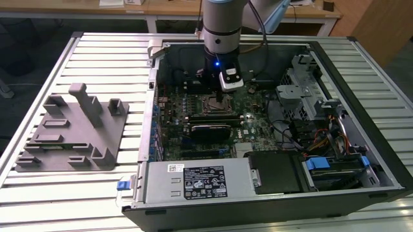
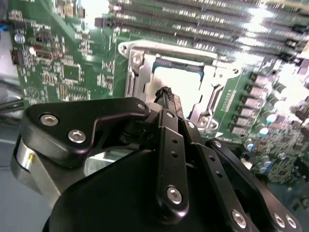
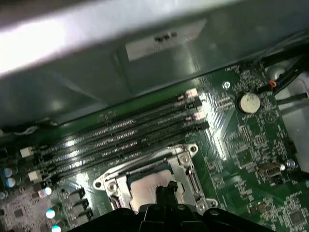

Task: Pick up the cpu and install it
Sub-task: 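Install the first cpu locking lever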

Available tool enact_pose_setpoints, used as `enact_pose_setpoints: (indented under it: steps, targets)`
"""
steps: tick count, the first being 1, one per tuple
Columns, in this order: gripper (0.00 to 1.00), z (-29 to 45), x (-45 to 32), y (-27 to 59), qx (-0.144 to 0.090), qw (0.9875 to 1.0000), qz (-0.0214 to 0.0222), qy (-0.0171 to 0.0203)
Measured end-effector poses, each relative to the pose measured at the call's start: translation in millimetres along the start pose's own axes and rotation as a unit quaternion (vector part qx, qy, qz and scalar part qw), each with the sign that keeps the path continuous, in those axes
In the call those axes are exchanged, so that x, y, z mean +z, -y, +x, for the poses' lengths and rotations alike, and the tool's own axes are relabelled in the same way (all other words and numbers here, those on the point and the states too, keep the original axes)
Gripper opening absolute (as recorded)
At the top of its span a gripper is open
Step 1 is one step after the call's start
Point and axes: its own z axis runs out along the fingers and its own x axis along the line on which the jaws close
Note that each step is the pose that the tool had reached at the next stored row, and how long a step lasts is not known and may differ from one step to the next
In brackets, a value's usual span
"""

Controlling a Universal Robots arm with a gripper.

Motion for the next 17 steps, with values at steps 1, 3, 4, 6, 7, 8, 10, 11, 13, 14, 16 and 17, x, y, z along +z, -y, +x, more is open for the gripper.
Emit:
enact_pose_setpoints:
  steps: [1,3,4,6,7,8,10,11,13,14,16,17]
  targets:
    - [0.11,-0.6,0.0,1.6,0.000,1.0000,0.0011,0.0000]
    - [0.11,-1.8,0.1,4.9,0.000,1.0000,0.0030,0.0000]
    - [0.11,-2.3,0.1,6.0,0.000,1.0000,0.0038,0.0002]
    - [0.11,-2.5,0.1,6.6,0.000,1.0000,0.0039,0.0002]
    - [0.11,-2.5,0.1,6.6,0.000,1.0000,0.0040,0.0002]
    - [0.11,-2.5,0.1,6.6,0.000,1.0000,0.0040,0.0002]
    - [0.11,-2.5,0.1,6.7,0.000,1.0000,0.0040,0.0002]
    - [0.11,-2.5,0.1,6.7,0.000,1.0000,0.0040,0.0002]
    - [0.11,-2.5,-0.4,6.8,0.000,1.0000,0.0042,0.0002]
    - [0.11,-2.6,-1.6,6.7,0.000,1.0000,0.0042,0.0002]
    - [0.11,-2.9,-5.3,6.6,0.000,1.0000,0.0042,0.0003]
    - [0.11,-3.0,-7.5,6.4,0.000,1.0000,0.0041,0.0003]
